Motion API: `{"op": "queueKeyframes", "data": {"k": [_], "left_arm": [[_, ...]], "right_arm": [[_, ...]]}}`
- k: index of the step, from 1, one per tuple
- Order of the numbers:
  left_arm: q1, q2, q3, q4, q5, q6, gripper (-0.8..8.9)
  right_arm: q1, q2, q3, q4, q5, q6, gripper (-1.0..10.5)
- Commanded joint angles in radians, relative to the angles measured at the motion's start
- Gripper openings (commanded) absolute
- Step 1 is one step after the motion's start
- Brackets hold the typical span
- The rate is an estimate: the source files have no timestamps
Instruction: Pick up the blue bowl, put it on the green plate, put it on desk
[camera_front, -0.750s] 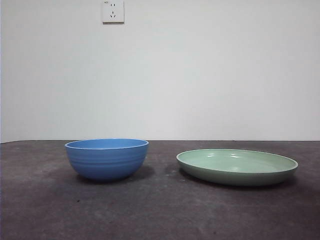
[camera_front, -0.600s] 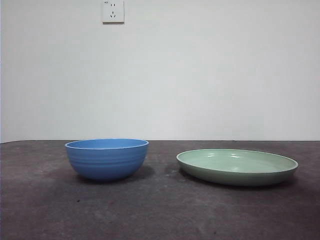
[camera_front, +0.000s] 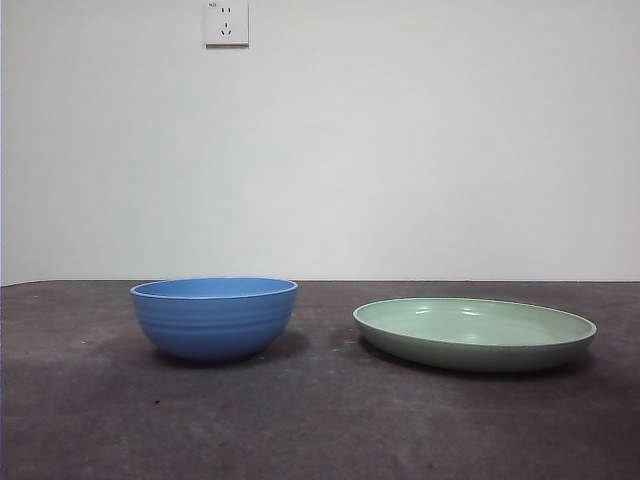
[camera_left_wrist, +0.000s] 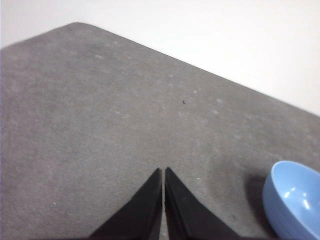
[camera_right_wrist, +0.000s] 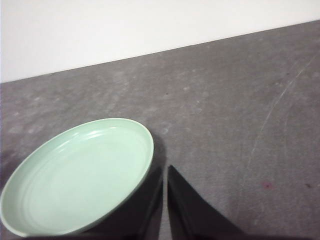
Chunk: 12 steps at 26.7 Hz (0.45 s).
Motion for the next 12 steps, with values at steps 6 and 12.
{"op": "queueKeyframes", "data": {"k": [6,12], "left_arm": [[0.002,-0.001,0.035,-0.088,0.021,-0.092,0.09],[0.002,0.006,0.112,-0.150,0.051,-0.094,0.09]], "right_arm": [[-0.002,-0.002,0.011,-0.001,-0.006,0.125,0.1],[-0.002,-0.002,0.079,-0.006,-0.006,0.126,0.1]]}}
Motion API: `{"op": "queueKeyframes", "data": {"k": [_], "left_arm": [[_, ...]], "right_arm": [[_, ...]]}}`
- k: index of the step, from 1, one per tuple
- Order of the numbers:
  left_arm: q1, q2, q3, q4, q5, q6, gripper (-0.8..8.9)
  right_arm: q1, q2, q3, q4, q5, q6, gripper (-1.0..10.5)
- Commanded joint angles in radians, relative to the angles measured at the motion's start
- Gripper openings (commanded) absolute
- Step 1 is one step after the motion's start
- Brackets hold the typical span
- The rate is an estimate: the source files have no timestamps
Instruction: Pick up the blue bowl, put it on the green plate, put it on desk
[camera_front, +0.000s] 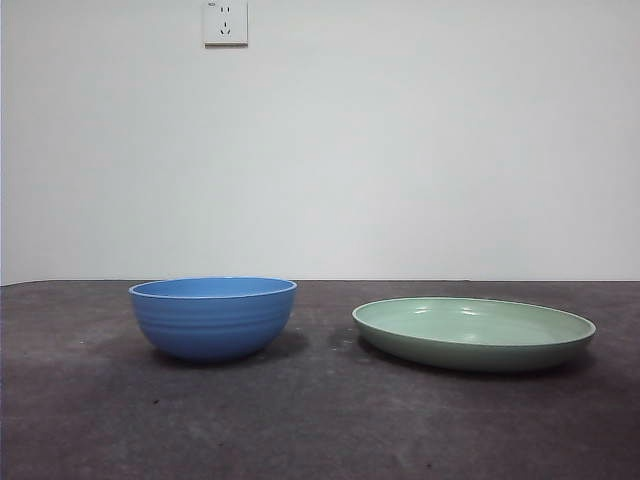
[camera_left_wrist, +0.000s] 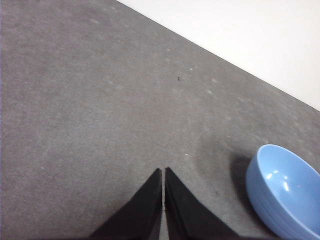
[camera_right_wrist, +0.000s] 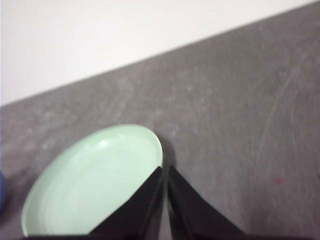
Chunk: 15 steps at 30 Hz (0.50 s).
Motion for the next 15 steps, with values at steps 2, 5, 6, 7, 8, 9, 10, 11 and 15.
{"op": "queueKeyframes", "data": {"k": [2,5,6,7,8,9,10,11,15], "left_arm": [[0.002,0.011,0.080,-0.016,0.010,-0.010,0.09],[0.001,0.045,0.138,-0.039,0.040,-0.002,0.09],[0.001,0.064,0.159,-0.045,0.052,0.005,0.09],[0.001,0.082,0.178,-0.048,0.067,0.015,0.09],[0.001,0.108,0.204,-0.055,0.090,0.027,0.09],[0.001,0.129,0.224,-0.064,0.105,0.037,0.09],[0.001,0.153,0.246,-0.075,0.118,0.047,0.09],[0.001,0.183,0.273,-0.090,0.139,0.065,0.09],[0.001,0.312,0.386,-0.161,0.244,0.154,0.09]], "right_arm": [[-0.002,-0.002,0.070,0.005,-0.003,0.018,0.1],[-0.002,0.013,0.132,-0.029,-0.002,0.012,0.1],[-0.002,0.023,0.159,-0.048,-0.001,0.005,0.1],[-0.002,0.035,0.183,-0.066,-0.001,-0.002,0.1],[-0.002,0.055,0.217,-0.090,-0.001,-0.014,0.1],[-0.002,0.072,0.241,-0.108,-0.002,-0.026,0.1],[-0.001,0.092,0.267,-0.127,-0.004,-0.037,0.1],[-0.002,0.117,0.298,-0.150,-0.009,-0.051,0.1],[-0.002,0.232,0.416,-0.232,-0.048,-0.130,0.1]]}}
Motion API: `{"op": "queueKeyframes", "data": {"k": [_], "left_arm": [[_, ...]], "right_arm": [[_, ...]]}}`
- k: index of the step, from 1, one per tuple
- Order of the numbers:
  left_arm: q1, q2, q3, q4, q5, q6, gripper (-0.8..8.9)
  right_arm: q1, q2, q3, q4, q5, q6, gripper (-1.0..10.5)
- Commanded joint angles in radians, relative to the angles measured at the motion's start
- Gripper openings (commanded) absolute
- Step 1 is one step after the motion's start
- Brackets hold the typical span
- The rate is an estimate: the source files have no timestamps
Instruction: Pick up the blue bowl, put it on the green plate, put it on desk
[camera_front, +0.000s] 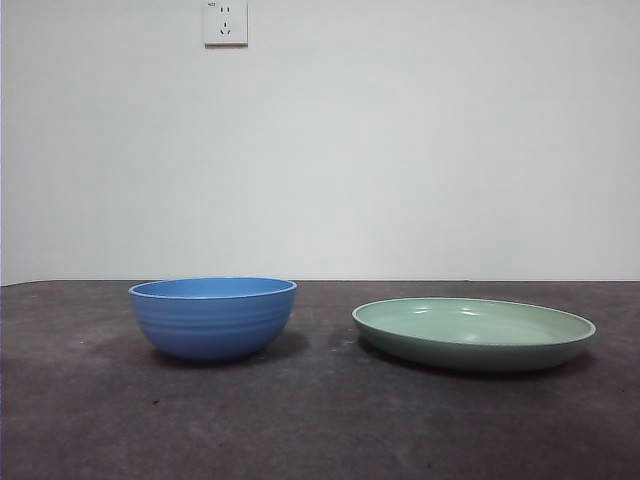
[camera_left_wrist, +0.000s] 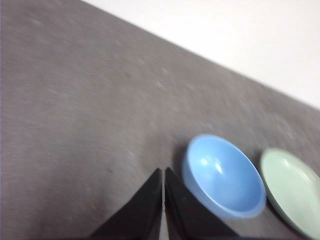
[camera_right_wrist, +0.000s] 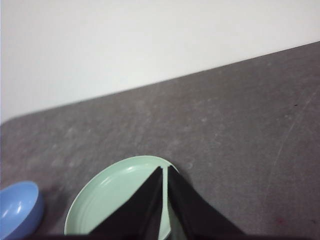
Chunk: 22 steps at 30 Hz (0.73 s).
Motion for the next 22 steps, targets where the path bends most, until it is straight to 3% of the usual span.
{"op": "queueKeyframes", "data": {"k": [1,5,11,17,22], "left_arm": [[0.000,0.087,0.087,-0.035,0.074,0.112,0.09],[-0.003,0.212,0.213,-0.130,0.153,0.222,0.09],[-0.048,0.344,0.364,-0.239,0.198,0.316,0.09],[-0.148,0.448,0.477,-0.347,0.224,0.360,0.09],[-0.230,0.495,0.514,-0.395,0.250,0.404,0.09]], "right_arm": [[-0.002,0.076,0.077,-0.042,-0.029,-0.085,0.1],[-0.001,0.212,0.200,-0.143,-0.134,-0.151,0.1],[0.000,0.386,0.357,-0.298,-0.306,-0.220,0.1],[0.032,0.500,0.487,-0.459,-0.381,-0.299,0.1],[0.089,0.544,0.544,-0.570,-0.389,-0.382,0.1]]}}
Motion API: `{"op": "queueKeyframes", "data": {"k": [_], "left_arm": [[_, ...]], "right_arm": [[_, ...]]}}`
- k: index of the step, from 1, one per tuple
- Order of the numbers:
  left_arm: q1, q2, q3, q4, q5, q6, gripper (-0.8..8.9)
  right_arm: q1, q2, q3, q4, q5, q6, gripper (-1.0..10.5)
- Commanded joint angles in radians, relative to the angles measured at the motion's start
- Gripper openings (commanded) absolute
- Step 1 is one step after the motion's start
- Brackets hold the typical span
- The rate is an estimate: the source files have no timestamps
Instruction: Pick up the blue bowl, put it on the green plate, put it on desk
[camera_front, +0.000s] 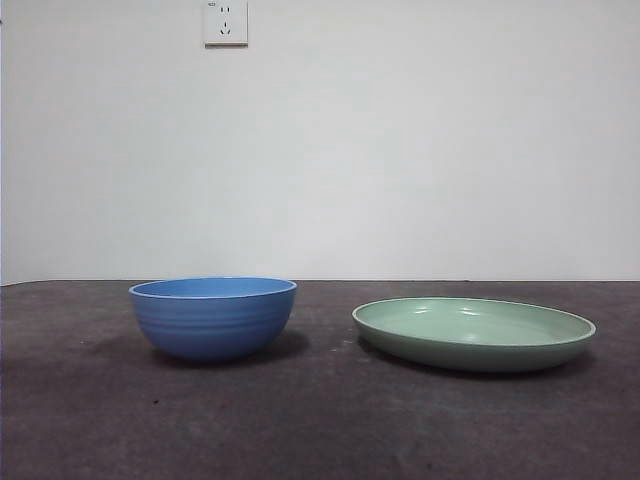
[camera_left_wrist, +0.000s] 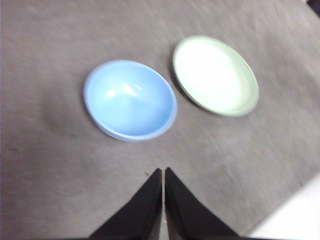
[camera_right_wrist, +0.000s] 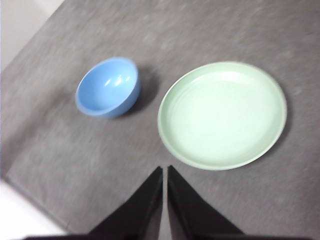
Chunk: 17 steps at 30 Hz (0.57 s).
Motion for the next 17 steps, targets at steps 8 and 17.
{"op": "queueKeyframes", "data": {"k": [8,17], "left_arm": [[-0.081,0.015,0.024,-0.005,0.043,0.045,0.09],[-0.081,0.015,0.024,-0.005,0.043,0.040,2.00]], "right_arm": [[0.095,0.016,0.030,-0.138,0.006,-0.123,0.1],[0.098,0.016,0.030,-0.133,0.004,-0.097,2.4]]}}
